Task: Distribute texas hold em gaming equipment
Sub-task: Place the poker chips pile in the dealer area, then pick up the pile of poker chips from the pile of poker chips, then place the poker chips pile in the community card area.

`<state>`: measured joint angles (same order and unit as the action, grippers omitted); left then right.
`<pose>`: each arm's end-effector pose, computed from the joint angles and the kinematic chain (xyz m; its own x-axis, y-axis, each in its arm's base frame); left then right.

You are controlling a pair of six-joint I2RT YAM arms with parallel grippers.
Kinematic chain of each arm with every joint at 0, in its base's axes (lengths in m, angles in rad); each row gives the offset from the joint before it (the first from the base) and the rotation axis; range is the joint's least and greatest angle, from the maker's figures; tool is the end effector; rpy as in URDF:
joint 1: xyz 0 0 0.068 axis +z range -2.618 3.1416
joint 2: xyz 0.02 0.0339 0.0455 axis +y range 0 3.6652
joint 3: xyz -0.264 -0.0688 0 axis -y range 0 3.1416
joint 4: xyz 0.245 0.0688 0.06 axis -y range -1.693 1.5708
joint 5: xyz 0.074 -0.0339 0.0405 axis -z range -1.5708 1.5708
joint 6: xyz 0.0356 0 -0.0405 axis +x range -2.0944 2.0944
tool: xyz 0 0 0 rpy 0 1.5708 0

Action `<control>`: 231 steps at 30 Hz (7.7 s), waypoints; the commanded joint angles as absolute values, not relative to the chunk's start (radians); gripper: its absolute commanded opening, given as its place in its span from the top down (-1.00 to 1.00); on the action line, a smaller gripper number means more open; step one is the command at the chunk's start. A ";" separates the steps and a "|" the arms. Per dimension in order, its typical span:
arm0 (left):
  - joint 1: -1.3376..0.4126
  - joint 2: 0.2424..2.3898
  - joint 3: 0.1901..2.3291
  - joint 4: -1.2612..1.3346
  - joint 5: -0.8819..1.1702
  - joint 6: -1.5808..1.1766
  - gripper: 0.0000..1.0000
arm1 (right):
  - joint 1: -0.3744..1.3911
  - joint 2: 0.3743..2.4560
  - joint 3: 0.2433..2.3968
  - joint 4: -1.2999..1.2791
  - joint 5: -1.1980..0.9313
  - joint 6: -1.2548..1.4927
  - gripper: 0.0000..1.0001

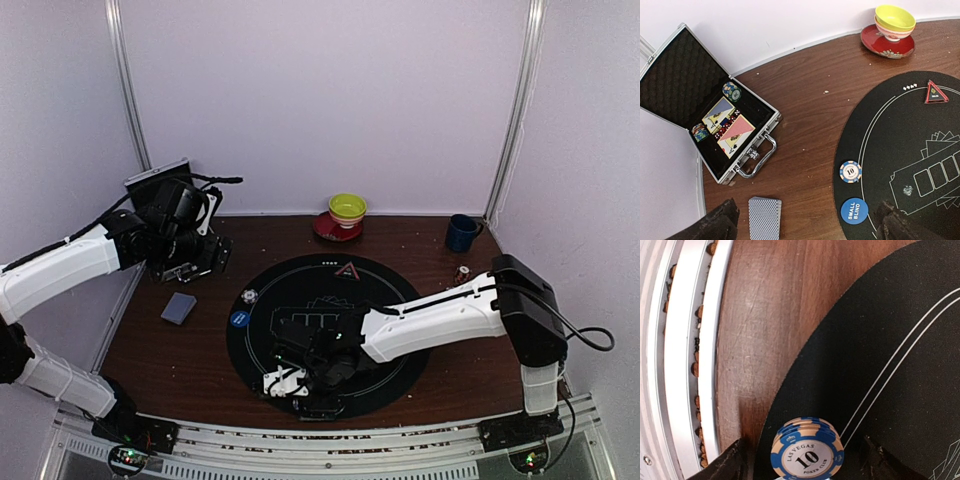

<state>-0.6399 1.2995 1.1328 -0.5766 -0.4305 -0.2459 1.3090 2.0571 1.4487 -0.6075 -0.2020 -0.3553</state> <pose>0.2328 -0.1547 0.3144 -0.5986 0.1698 -0.7828 0.1551 0.9833 0.0947 0.1009 0.4042 0.1540 0.1079 -0.9139 -0.3912 -0.9885 -0.1405 0.0555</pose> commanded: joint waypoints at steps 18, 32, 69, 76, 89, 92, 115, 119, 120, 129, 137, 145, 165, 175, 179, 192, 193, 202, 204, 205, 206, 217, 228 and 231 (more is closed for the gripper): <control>-0.627 1.304 1.126 -0.537 -0.439 -0.249 -0.96 | 1.068 1.671 1.394 -0.543 0.029 -0.319 -1.00; -0.626 1.327 1.124 -0.533 -0.384 -0.246 -0.96 | 0.413 1.589 1.380 -0.618 -0.009 -0.187 -1.00; -0.654 1.166 0.942 -0.495 -0.246 -0.272 -0.96 | 0.020 1.602 1.050 -0.564 -0.074 -0.180 -0.63; -0.653 1.149 0.937 -0.492 -0.271 -0.270 -0.96 | 0.018 1.631 1.050 -0.575 -0.089 -0.191 -0.53; -0.653 1.166 0.937 -0.493 -0.295 -0.267 -0.96 | 0.018 1.611 1.042 -0.618 -0.140 -0.220 -0.41; -0.653 1.167 0.937 -0.492 -0.304 -0.266 -0.96 | 0.019 1.618 1.041 -0.629 -0.143 -0.225 -0.40; -0.653 1.178 0.940 -0.493 -0.318 -0.264 -0.96 | 0.021 1.633 1.034 -0.641 -0.149 -0.238 -0.25; -0.652 1.178 0.940 -0.494 -0.318 -0.264 -0.96 | 0.020 1.638 1.032 -0.642 -0.150 -0.240 -0.22; -0.651 1.178 0.940 -0.494 -0.318 -0.264 -0.96 | 0.020 1.640 1.032 -0.642 -0.150 -0.239 -0.19; -0.653 1.178 0.940 -0.493 -0.319 -0.264 -0.96 | 0.020 1.644 1.032 -0.644 -0.152 -0.241 -0.07; -0.651 1.178 0.939 -0.493 -0.319 -0.264 -0.96 | 0.020 1.643 1.032 -0.641 -0.149 -0.239 0.15; -0.651 1.178 0.939 -0.494 -0.319 -0.265 -0.96 | 0.020 1.622 1.031 -0.634 -0.135 -0.233 0.27; -0.641 1.191 0.938 -0.494 -0.328 -0.264 -0.96 | 0.193 1.494 1.078 -0.631 -0.128 -0.214 0.35; -0.585 1.177 0.931 -0.508 -0.334 -0.282 -0.96 | 0.595 1.742 1.469 -0.761 -0.069 -0.216 0.35; -0.565 1.128 0.916 -0.504 -0.354 -0.284 -0.95 | 0.720 1.927 1.687 -0.817 -0.055 -0.232 0.35; -0.522 1.085 0.897 -0.476 -0.353 -0.274 -0.96 | 0.942 2.385 2.171 -0.848 -0.074 -0.233 0.35; -0.519 1.085 0.898 -0.475 -0.347 -0.272 -0.96 | 0.951 2.400 2.179 -0.843 -0.077 -0.233 0.35; -0.507 1.067 0.890 -0.448 -0.310 -0.262 -0.96 | 0.977 2.468 2.188 -0.848 -0.098 -0.242 0.33; -0.504 1.073 0.891 -0.446 -0.300 -0.260 -0.96 | 0.978 2.470 2.174 -0.845 -0.104 -0.247 0.32; -0.504 1.077 0.892 -0.447 -0.297 -0.259 -0.96 | 0.980 2.473 2.171 -0.847 -0.108 -0.250 0.32; -0.502 1.077 0.893 -0.446 -0.292 -0.258 -0.96 | 0.980 2.477 2.169 -0.852 -0.110 -0.255 0.32; -0.493 1.086 0.892 -0.442 -0.274 -0.252 -0.96 | 0.987 2.503 2.145 -0.867 -0.122 -0.292 0.15; -0.489 1.067 0.888 -0.423 -0.239 -0.222 -0.96 | 0.985 2.365 2.150 -0.908 -0.067 -0.305 -0.88; -0.491 1.087 0.904 -0.423 -0.206 -0.218 -0.96 | 0.970 2.264 2.095 -0.932 -0.067 -0.309 -1.00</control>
